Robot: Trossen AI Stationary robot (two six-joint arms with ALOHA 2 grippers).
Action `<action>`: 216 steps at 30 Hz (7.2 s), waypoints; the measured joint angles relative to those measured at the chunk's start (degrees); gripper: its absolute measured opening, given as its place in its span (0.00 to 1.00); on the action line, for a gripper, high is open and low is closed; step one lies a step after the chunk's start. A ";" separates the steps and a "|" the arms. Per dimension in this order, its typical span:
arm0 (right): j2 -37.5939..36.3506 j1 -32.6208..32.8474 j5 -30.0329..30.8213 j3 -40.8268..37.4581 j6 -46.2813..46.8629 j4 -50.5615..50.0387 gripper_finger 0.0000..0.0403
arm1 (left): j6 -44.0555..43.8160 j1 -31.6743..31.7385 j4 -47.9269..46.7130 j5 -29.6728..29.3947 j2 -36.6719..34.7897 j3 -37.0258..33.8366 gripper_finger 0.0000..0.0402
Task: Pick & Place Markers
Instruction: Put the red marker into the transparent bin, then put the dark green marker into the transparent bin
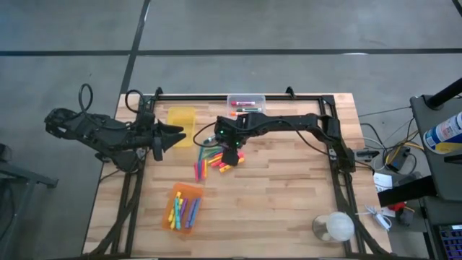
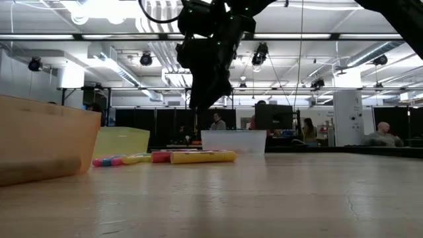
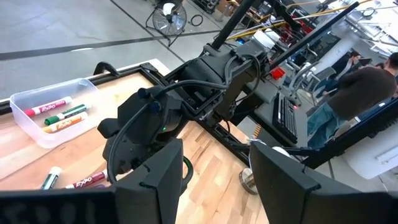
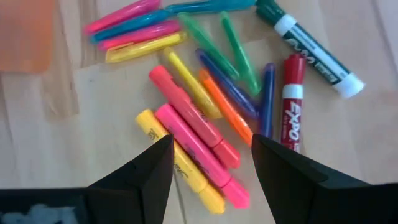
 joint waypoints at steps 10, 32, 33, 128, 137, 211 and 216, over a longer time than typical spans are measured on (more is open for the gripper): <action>1.91 -0.85 5.72 -0.59 -2.54 -0.17 0.52 | 0.09 0.00 -0.52 0.00 0.00 -0.02 0.45; 3.17 -2.26 5.90 -3.82 -1.90 -2.50 0.52 | 0.09 0.00 -0.71 0.00 0.02 -0.54 0.45; 3.17 -2.36 5.91 -3.97 -1.86 -2.35 0.52 | 0.09 0.00 -0.69 0.00 0.02 -0.59 0.45; 3.63 -5.21 7.07 -13.44 -7.02 12.93 0.40 | 2.71 0.05 4.95 -1.43 -0.74 -1.07 0.45; 3.55 -5.75 5.22 -14.86 -6.80 13.13 0.25 | 1.74 0.04 4.95 -1.56 -0.74 -1.07 0.45; -0.28 -15.75 -5.06 7.43 -28.39 5.10 0.36 | 1.49 0.04 4.30 -1.55 -0.87 -1.07 0.45; -0.26 -12.86 -5.00 5.72 -33.73 12.81 0.36 | 1.44 0.04 4.30 -1.55 -0.87 -1.07 0.45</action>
